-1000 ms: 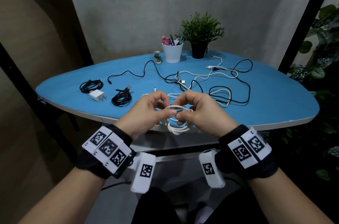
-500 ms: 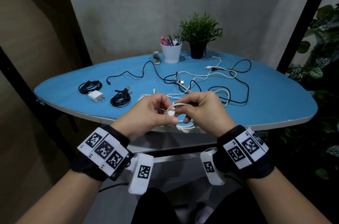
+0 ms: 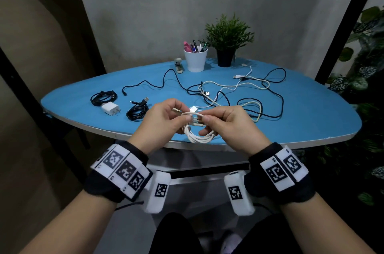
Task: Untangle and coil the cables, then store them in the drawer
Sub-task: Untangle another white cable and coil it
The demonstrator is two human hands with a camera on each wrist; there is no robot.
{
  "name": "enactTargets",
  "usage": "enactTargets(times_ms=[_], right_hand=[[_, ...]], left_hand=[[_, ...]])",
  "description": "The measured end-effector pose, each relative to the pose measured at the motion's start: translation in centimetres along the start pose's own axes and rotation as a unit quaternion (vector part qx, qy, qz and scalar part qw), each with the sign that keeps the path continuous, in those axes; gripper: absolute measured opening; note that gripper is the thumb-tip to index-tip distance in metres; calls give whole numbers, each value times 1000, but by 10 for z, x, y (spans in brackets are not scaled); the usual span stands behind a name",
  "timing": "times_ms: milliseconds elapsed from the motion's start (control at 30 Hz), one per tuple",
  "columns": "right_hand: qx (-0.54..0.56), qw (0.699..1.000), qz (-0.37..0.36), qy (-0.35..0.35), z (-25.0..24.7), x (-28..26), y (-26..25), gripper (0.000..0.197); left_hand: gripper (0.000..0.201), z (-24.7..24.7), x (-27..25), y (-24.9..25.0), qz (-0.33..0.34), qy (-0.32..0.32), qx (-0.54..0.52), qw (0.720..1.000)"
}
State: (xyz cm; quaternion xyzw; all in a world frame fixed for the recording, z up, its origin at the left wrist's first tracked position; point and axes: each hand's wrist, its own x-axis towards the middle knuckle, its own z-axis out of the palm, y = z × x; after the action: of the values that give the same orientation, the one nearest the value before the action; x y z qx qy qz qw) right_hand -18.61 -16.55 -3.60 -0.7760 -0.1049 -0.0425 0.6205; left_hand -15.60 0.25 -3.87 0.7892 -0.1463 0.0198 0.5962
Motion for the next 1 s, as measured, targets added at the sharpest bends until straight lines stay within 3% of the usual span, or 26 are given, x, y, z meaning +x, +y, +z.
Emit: enactTargets(times_ms=[200, 367, 533, 667, 833, 1000], right_hand=[[66, 997, -21, 21, -3, 0, 0, 19], [67, 997, -19, 28, 0, 0, 3, 19], [51, 998, -11, 48, -6, 1, 2, 15], [29, 998, 2, 49, -6, 1, 5, 12], [13, 1000, 14, 18, -1, 0, 4, 23], [0, 999, 17, 33, 1, 1, 5, 24]], left_hand=[[3, 3, -2, 9, -24, 28, -135, 990], [12, 2, -1, 4, 40, 31, 10, 999], [18, 1, -3, 6, 17, -33, -28, 999], [8, 2, -1, 5, 16, 16, -11, 1000], [16, 0, 3, -4, 32, 52, 60, 996], [18, 1, 3, -7, 66, 72, 128, 987]])
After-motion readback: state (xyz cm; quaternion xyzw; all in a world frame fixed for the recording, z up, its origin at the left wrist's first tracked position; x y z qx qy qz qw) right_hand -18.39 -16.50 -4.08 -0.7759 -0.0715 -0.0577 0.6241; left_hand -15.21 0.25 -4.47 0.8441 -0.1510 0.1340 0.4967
